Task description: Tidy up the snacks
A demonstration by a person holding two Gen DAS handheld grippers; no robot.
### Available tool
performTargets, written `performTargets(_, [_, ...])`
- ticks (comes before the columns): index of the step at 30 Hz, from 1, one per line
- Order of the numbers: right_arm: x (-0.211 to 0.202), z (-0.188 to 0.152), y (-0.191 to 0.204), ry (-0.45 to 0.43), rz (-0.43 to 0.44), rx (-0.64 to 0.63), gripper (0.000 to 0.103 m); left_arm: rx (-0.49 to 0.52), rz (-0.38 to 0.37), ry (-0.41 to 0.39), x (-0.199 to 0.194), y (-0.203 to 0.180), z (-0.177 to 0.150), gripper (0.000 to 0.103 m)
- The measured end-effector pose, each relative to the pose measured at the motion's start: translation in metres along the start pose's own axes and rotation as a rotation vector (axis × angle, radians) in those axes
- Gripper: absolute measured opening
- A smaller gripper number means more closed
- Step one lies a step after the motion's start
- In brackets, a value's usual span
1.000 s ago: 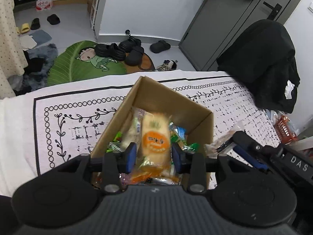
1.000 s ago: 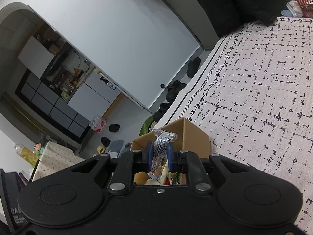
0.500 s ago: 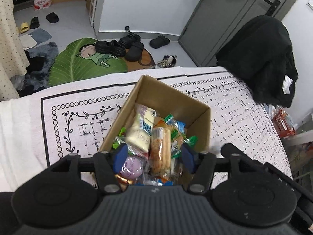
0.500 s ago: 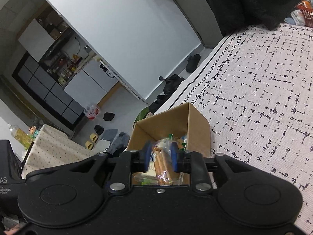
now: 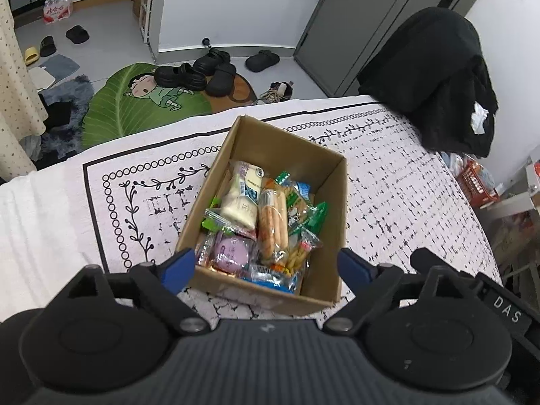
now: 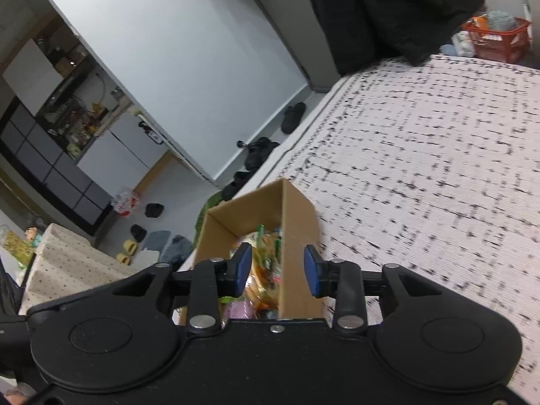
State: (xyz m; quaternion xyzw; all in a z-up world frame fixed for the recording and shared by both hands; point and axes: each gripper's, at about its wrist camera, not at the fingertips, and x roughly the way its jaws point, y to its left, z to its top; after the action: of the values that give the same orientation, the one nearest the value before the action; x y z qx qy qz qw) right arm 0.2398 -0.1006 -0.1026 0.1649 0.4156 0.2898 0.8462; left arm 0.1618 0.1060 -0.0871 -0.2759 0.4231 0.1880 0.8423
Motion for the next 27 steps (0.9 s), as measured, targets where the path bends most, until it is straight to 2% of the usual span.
performTargets(8, [-0.030, -0.014, 0.008, 0.010, -0.076, -0.026, 0.050, 0.035, -0.021, -0.003, -0.026, 0.001, -0.012, 0.094])
performTargets(11, [-0.044, -0.015, 0.014, -0.010, -0.088, -0.030, 0.057, 0.051, -0.027, -0.013, -0.036, 0.003, -0.016, 0.099])
performTargets(14, [-0.058, -0.017, 0.019, -0.031, -0.103, -0.048, 0.069, 0.058, -0.039, -0.024, -0.046, 0.004, -0.021, 0.100])
performTargets(16, [-0.066, -0.019, 0.024, -0.037, -0.128, -0.070, 0.082, 0.062, -0.056, -0.026, -0.053, 0.005, -0.025, 0.102])
performTargets(19, [-0.078, -0.025, 0.028, -0.046, -0.146, -0.089, 0.084, 0.086, -0.070, -0.041, -0.066, 0.003, -0.030, 0.103])
performTargets(22, [-0.091, -0.030, 0.035, -0.055, -0.162, -0.116, 0.093, 0.103, -0.087, -0.051, -0.076, 0.002, -0.036, 0.103])
performTargets(27, [-0.113, -0.037, 0.046, -0.077, -0.172, -0.135, 0.101, 0.140, -0.099, -0.065, -0.093, 0.002, -0.044, 0.103])
